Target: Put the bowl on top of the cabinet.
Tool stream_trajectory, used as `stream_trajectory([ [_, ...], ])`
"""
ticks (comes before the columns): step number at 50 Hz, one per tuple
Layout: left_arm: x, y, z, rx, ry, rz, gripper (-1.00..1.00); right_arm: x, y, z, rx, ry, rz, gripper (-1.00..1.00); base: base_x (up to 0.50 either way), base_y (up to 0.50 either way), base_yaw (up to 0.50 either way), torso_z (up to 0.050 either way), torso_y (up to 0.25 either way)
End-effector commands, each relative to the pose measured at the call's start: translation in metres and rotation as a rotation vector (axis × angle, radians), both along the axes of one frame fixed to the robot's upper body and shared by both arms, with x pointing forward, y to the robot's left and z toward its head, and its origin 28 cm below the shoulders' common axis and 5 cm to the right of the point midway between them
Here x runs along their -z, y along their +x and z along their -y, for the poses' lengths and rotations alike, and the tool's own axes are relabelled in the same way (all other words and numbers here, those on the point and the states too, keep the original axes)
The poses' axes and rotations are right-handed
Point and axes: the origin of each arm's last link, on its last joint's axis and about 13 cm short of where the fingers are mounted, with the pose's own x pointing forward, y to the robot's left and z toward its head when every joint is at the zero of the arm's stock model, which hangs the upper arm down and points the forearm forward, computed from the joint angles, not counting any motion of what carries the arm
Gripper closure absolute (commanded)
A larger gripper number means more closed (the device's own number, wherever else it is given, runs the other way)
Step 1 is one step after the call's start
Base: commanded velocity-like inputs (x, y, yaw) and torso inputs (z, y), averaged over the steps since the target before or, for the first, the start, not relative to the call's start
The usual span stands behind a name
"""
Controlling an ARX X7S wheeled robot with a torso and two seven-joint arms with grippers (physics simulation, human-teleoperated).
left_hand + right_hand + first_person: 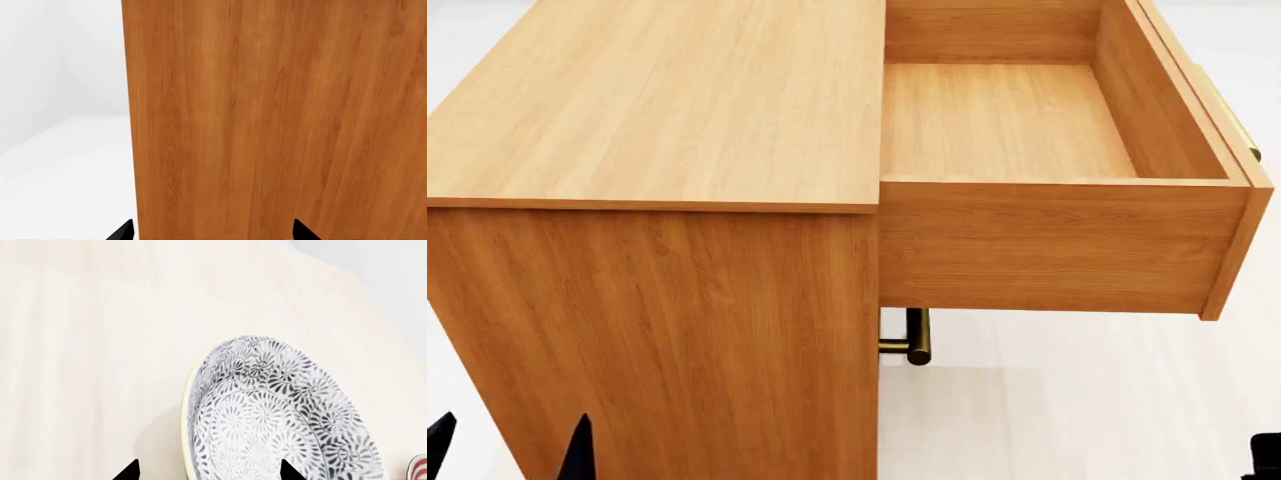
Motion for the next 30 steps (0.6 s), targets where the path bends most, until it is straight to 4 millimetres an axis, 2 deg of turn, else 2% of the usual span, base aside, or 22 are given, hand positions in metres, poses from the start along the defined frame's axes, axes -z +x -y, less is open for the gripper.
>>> stream_trajectory([
  [1,0.001,-0.001,0.000,0.000,-0.003,-0.003,-1.00,0.009,0.004,0.005,0.010,0.002,-0.027,-1.00,0.00,0.00,0.00,0.000,0.000],
  [3,0.001,-0.002,0.000,0.003,-0.003,-0.003,-1.00,0.007,0.004,0.006,0.013,0.002,-0.030,-1.00,0.00,0.00,0.00,0.000,0.000],
  [4,0.001,-0.002,0.000,0.005,-0.002,-0.002,-1.00,0.016,0.003,0.006,0.015,0.002,-0.033,-1.00,0.00,0.00,0.00,0.000,0.000],
  [5,0.001,-0.002,0.000,0.005,-0.002,-0.001,-1.00,0.010,0.004,0.007,0.015,0.003,-0.037,-1.00,0.00,0.00,0.00,0.000,0.000],
  [8,0.001,-0.001,0.000,0.003,-0.003,-0.001,-1.00,0.023,0.003,0.007,0.017,0.004,-0.042,-1.00,0.00,0.00,0.00,0.000,0.000],
  [11,0.001,-0.001,0.000,0.005,-0.003,-0.002,-1.00,0.015,0.004,0.007,0.018,0.006,-0.047,-1.00,0.00,0.00,0.00,0.000,0.000],
  [12,0.001,-0.001,0.000,0.004,-0.004,-0.002,-1.00,0.015,0.004,0.007,0.018,0.006,-0.048,-1.00,0.00,0.00,0.00,0.000,0.000],
  [13,0.001,-0.001,0.000,0.004,-0.003,-0.003,-1.00,0.024,0.005,0.007,0.017,0.006,-0.049,-1.00,0.00,0.00,0.00,0.000,0.000],
  [15,0.001,-0.001,0.000,0.003,-0.004,-0.003,-1.00,0.016,0.006,0.006,0.015,0.007,-0.050,-1.00,0.00,0.00,0.00,0.000,0.000],
  [24,0.002,0.000,-0.001,0.002,-0.006,-0.002,-1.00,0.016,0.007,0.004,0.016,0.008,-0.054,-1.00,0.00,0.00,0.00,0.000,0.000],
  [26,0.002,-0.001,-0.001,0.002,-0.006,0.000,-1.00,0.024,0.007,0.004,0.014,0.006,-0.056,-1.00,0.00,0.00,0.00,0.000,0.000],
  [30,0.002,-0.001,-0.002,-0.001,-0.007,-0.001,-1.00,0.018,0.007,0.005,0.017,0.008,-0.057,-1.00,0.00,0.00,0.00,0.000,0.000],
])
